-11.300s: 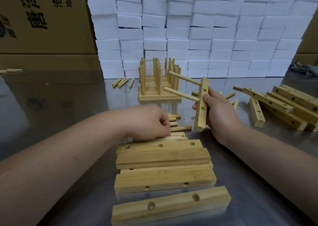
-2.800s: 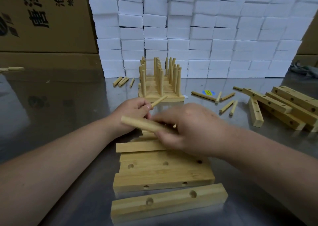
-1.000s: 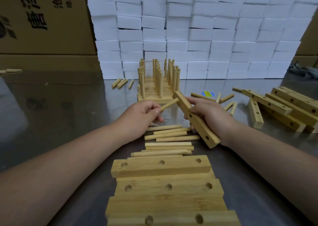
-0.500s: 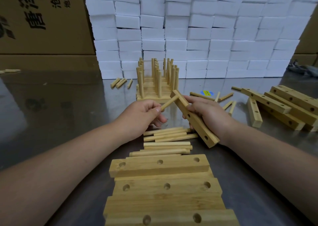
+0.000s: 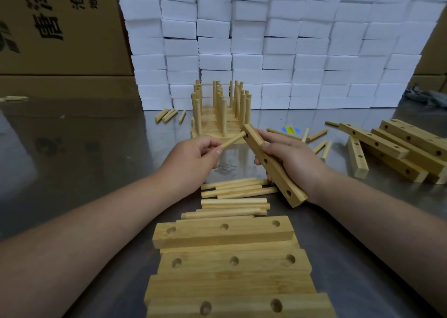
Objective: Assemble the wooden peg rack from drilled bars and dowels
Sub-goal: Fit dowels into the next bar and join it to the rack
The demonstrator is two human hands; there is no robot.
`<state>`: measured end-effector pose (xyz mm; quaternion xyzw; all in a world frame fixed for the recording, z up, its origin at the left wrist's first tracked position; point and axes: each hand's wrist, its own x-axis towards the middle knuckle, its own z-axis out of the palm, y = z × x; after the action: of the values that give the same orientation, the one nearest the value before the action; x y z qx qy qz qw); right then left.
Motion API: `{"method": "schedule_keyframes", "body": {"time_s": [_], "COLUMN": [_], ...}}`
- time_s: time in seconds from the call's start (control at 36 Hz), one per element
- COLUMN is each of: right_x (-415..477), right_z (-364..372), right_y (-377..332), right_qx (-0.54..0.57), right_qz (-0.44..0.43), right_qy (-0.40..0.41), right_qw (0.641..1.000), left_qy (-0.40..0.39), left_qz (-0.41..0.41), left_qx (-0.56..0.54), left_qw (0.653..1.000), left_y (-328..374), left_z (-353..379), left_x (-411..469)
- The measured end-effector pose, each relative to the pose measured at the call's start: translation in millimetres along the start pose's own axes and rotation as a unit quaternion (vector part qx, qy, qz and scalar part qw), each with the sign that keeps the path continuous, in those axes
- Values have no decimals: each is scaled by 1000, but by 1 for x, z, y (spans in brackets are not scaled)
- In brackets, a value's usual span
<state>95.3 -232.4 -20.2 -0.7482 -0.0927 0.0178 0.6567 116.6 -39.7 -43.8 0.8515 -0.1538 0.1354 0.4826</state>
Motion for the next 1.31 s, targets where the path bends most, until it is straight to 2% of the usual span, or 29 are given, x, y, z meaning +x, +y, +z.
{"method": "schedule_keyframes", "body": {"time_s": [0.25,0.44,0.58,0.92,1.14,1.19,1.31], "right_x": [-1,-4,-6,-9,-10,-10,-10], "right_z": [4,6,7,9,9,9,8], "right_y": [-4,-11,-13,-14,-10,-10,-10], "right_qx": [-78,-43,-63,-98,-126,-133,-138], "right_qz": [-38,-45,-58,-86,-112,-120,-130], "right_qy": [10,14,7,15,22,22,20], "right_qw": [996,998,996,991,985,984,982], "left_qy": [46,61,59,63,6,-8,-62], "left_qz": [75,174,202,174,43,3,-73], "left_qx": [100,173,233,198,63,31,-104], "left_qw": [991,968,949,963,997,999,990], "left_y": [7,14,18,25,28,30,33], "left_z": [-6,-8,-13,-17,-16,-17,-17], "left_x": [-4,-7,-8,-7,-2,0,2]}}
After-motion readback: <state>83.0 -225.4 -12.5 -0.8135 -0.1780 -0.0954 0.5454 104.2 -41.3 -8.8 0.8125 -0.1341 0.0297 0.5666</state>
